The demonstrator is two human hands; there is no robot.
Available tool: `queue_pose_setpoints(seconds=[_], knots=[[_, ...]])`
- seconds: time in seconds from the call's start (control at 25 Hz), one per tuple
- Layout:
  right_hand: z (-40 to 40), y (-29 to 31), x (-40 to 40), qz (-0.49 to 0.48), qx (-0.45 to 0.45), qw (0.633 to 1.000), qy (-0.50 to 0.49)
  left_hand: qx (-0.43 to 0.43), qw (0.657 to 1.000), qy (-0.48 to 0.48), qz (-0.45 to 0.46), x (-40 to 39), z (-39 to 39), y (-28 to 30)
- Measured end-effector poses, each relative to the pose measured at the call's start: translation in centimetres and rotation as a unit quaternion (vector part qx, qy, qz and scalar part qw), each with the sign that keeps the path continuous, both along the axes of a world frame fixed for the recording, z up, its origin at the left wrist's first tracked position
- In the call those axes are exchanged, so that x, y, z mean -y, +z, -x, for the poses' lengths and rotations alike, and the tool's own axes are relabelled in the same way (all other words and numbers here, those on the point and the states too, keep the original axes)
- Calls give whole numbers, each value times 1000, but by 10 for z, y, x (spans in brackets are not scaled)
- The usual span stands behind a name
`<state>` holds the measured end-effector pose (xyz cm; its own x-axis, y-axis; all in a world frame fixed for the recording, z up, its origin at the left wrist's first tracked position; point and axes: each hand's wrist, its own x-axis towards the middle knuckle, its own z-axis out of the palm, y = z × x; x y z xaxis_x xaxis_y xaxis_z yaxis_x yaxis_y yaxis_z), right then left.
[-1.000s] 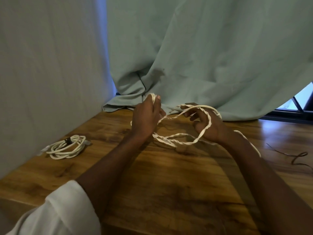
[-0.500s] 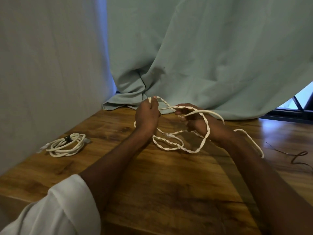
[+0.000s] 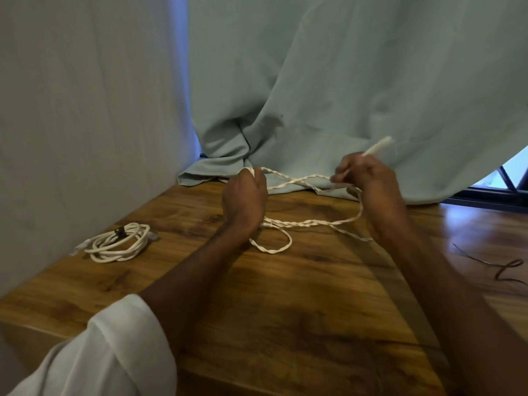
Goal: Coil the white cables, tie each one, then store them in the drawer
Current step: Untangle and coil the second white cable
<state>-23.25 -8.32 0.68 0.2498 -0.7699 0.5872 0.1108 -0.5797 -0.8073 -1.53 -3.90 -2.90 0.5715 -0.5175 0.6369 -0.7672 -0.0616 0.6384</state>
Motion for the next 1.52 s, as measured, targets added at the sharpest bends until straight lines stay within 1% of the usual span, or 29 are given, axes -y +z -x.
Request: queue_pose_setpoints(seconds=[0.04, 0.08, 0.12, 0.16, 0.2, 0.24, 0.28, 0.32, 0.36, 0.4, 0.48, 0.52, 0.6, 0.72, 0.8, 0.84, 0.88, 0.96, 1.04, 1.12, 1.16, 1.2, 1.28, 1.32, 1.36, 1.4, 1.44, 1.48, 1.52], knots=[[-8, -7, -1, 149, -191, 968, -66, -22, 1000, -14, 6, 1, -1, 0], [-16, -13, -3, 244, -360, 895, -100, -58, 998, -28, 14, 1, -2, 1], [-21, -18, -6, 286, -475, 824, -118, -104, 993, -47, 19, 3, -5, 4], [-24, -22, -8, 291, -532, 785, -125, -158, 984, -77, 28, 5, -10, 6], [-24, -26, -9, 287, -554, 772, -121, -222, 966, -126, 45, 5, -13, 9], [-23, -27, -11, 279, -564, 768, -117, -284, 939, -185, 63, 3, -13, 13], [-21, -28, -14, 271, -560, 773, -122, -328, 910, -240, 76, 0, -8, 17], [-21, -28, -15, 257, -545, 785, -140, -342, 892, -286, 75, -3, -3, 21], [-20, -28, -16, 241, -518, 803, -171, -329, 886, -322, 60, -6, 1, 23], [-21, -26, -16, 231, -489, 815, -208, -300, 888, -347, 40, -8, 5, 24], [-22, -22, -15, 241, -438, 821, -275, -231, 903, -362, 2, -11, 7, 20], [-21, -20, -14, 253, -426, 820, -288, -213, 910, -356, -11, -11, 6, 18], [-20, -16, -15, 265, -417, 822, -284, -219, 909, -353, -24, -12, 2, 16], [-18, -13, -19, 260, -387, 834, -294, -275, 885, -376, -18, -14, 1, 21], [-16, -12, -21, 281, -345, 841, -307, -336, 864, -375, 0, -13, 1, 23], [-15, -11, -22, 297, -329, 839, -316, -373, 854, -363, 12, -12, 0, 24], [-15, -11, -25, 305, -327, 834, -325, -405, 846, -347, 27, -10, -1, 24], [-14, -7, -25, 295, -348, 830, -321, -456, 830, -317, 62, -5, -8, 23], [-12, -2, -22, 254, -421, 828, -270, -504, 811, -277, 111, -1, -19, 22], [-6, 8, -22, 190, -519, 815, -177, -526, 805, -233, 146, 3, -32, 18], [-2, 14, -24, 157, -533, 823, -123, -529, 805, -219, 153, 4, -37, 17], [1, 19, -28, 119, -513, 848, -63, -531, 806, -208, 157, 4, -42, 15], [7, 25, -37, 25, -436, 897, 62, -531, 810, -190, 162, 5, -46, 13], [9, 27, -39, -22, -400, 910, 102, -531, 811, -183, 166, 5, -47, 14], [11, 26, -39, -60, -363, 924, 103, -529, 811, -183, 169, 4, -47, 15], [12, 24, -36, -79, -323, 941, 62, -529, 810, -190, 170, 4, -46, 17], [12, 21, -31, -63, -296, 953, -21, -526, 809, -201, 170, 4, -46, 18], [13, 18, -26, -8, -293, 948, -126, -520, 809, -217, 169, 3, -44, 19], [14, 15, -21, 62, -302, 923, -230, -510, 809, -238, 170, 2, -41, 20]])
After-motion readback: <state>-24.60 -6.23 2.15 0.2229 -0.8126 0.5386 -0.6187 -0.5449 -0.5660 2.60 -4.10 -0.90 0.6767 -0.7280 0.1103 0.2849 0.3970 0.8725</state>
